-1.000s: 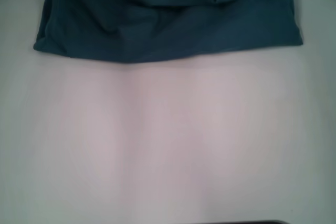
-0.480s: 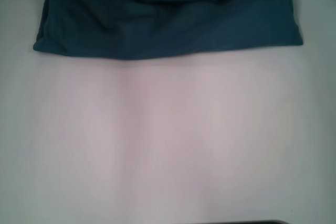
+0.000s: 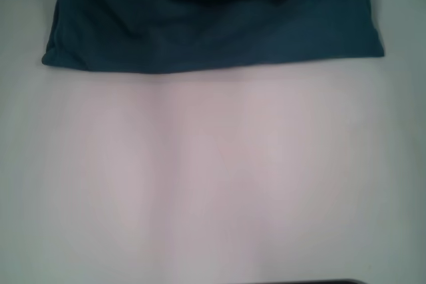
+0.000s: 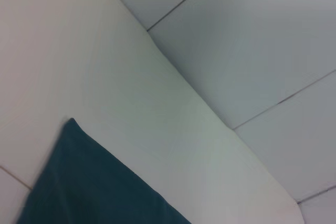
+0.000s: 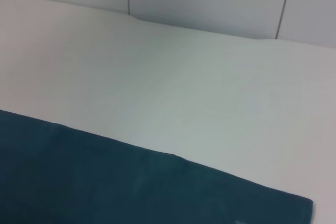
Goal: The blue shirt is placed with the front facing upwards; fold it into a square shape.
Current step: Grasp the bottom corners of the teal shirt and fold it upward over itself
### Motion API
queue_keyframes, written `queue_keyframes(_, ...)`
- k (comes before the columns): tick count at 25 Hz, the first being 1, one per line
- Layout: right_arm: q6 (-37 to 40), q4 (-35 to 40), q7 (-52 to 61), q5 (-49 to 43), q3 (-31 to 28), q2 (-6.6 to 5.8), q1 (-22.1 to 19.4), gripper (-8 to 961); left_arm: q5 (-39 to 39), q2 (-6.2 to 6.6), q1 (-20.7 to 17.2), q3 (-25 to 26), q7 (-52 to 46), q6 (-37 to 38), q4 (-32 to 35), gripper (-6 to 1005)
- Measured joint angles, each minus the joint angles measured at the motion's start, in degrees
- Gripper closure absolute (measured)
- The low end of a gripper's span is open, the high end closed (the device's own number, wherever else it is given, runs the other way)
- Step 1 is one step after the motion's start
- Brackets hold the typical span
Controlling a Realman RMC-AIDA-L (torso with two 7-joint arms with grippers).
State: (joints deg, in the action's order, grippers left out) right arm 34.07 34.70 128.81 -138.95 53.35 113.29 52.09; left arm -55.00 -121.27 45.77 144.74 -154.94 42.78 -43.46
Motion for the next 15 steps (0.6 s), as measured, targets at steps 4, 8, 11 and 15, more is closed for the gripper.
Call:
queue_keyframes(4, 0.0, -0.5, -0.3, 0.0, 0.9, 0.21, 0.4, 796, -0.1, -0.06, 0.4, -2.7, 0.3, -0.2, 0.1, 931)
queue_keyframes(8, -0.1, -0.7, -0.4, -0.1, 3.3, 0.39, 0.2, 793, -0.2, -0.09, 0.7, -4.4, 0.7, -0.8, 0.5, 928)
queue_keyframes(11, -0.2, -0.7, -0.4, -0.2, 3.9, 0.45, -0.1, 790, -0.3, 0.21, 0.8, -4.9, 1.1, -0.6, 1.0, 927)
queue_keyframes(15, -0.2, -0.4, 0.9, -1.8, 3.5, 0.32, -0.2, 787, -0.3, 0.16, 0.4, -4.9, 1.2, -0.9, 1.2, 821)
